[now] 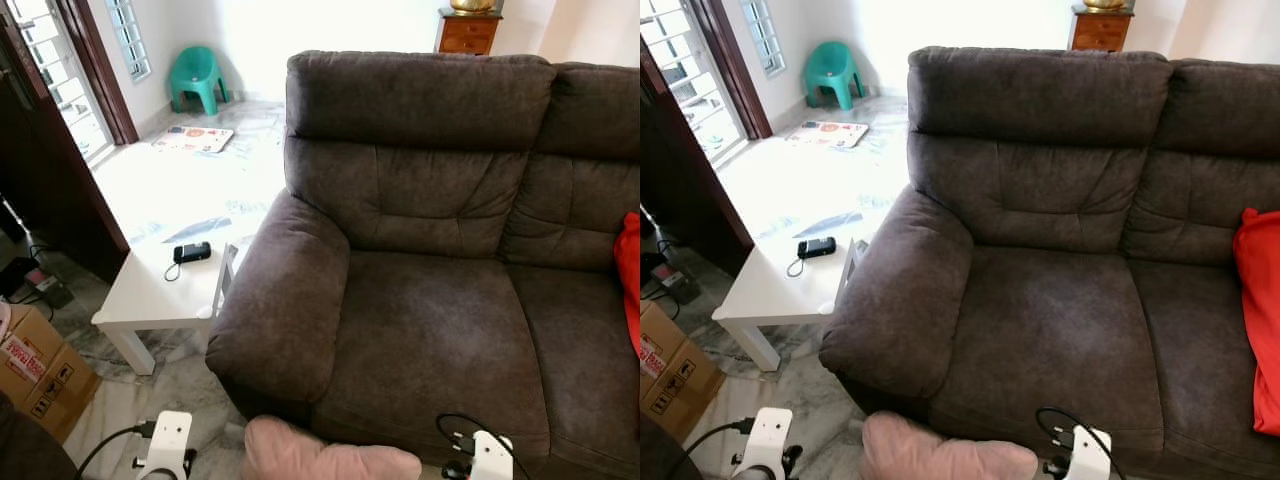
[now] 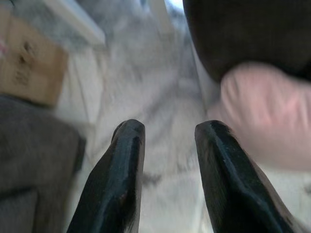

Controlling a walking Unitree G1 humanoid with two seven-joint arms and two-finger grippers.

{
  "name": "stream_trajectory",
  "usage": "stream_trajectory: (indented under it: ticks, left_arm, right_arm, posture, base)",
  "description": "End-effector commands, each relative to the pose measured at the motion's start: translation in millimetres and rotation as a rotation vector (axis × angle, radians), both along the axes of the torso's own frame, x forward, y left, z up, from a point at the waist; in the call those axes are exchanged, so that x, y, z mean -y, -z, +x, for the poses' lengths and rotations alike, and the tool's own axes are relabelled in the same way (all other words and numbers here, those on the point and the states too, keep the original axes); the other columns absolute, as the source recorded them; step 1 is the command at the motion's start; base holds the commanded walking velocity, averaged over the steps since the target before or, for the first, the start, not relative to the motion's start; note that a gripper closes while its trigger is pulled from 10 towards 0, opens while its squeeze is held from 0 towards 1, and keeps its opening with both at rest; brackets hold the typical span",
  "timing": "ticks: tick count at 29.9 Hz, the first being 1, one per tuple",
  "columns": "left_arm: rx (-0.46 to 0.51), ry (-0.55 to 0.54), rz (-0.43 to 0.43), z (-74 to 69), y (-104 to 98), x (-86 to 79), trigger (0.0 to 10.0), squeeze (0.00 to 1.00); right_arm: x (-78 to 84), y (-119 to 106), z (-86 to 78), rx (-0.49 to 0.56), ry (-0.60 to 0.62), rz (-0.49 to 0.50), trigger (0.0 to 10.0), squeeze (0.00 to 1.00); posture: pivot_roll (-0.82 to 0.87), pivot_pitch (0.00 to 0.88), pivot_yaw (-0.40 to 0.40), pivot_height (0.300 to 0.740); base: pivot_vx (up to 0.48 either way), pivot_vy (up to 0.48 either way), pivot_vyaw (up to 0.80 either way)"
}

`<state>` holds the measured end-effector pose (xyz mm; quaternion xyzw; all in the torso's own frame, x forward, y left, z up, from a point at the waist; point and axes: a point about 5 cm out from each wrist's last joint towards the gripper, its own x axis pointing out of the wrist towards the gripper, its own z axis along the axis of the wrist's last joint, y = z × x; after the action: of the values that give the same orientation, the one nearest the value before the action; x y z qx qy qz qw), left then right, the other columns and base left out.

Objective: Move the pillow to the sofa from floor

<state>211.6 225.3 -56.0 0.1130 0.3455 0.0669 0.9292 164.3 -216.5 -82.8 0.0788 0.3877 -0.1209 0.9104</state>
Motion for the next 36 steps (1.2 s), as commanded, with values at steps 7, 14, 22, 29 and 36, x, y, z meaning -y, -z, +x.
stream_trajectory:
  ticks: [7,14,22,29,36]
  left_arm:
    - [0.345,0.015,0.059,50.6,-50,0.2,10.0,0.0]
    - [0.683,0.158,0.09,82.2,-103,33.4,10.0,0.0]
    - [0.828,0.236,0.136,97.0,-136,48.3,10.0,0.0]
    - [0.871,0.142,0.16,92.7,-146,30.7,10.0,0.0]
    - [0.845,0.068,0.139,87.6,-141,22.3,10.0,0.0]
  right_arm:
    - [7.5,-30,39.9,0.264,-0.044,-0.056,10.0,0.0]
    - [10.2,-92,91.8,0.657,-0.065,-0.158,10.0,0.0]
    - [-1.9,-128,112.1,0.848,-0.073,-0.177,10.0,0.0]
    - [-14.5,-139,105.9,0.914,-0.108,-0.171,10.0,0.0]
    - [-18.9,-140,103.8,0.905,-0.12,-0.158,10.0,0.0]
  posture:
    - [-0.01,0.0,-0.002,0.74]
    - [0.01,0.0,-0.004,0.74]
    - [0.0,0.0,0.011,0.74]
    - [0.0,0.0,0.008,0.74]
    - [0.0,0.0,-0.006,0.74]
  base:
    - [0.0,0.0,0.0]
    - [0.0,0.0,0.0]
    - [0.0,0.0,0.0]
    - [0.0,0.0,0.0]
    - [0.0,0.0,0.0]
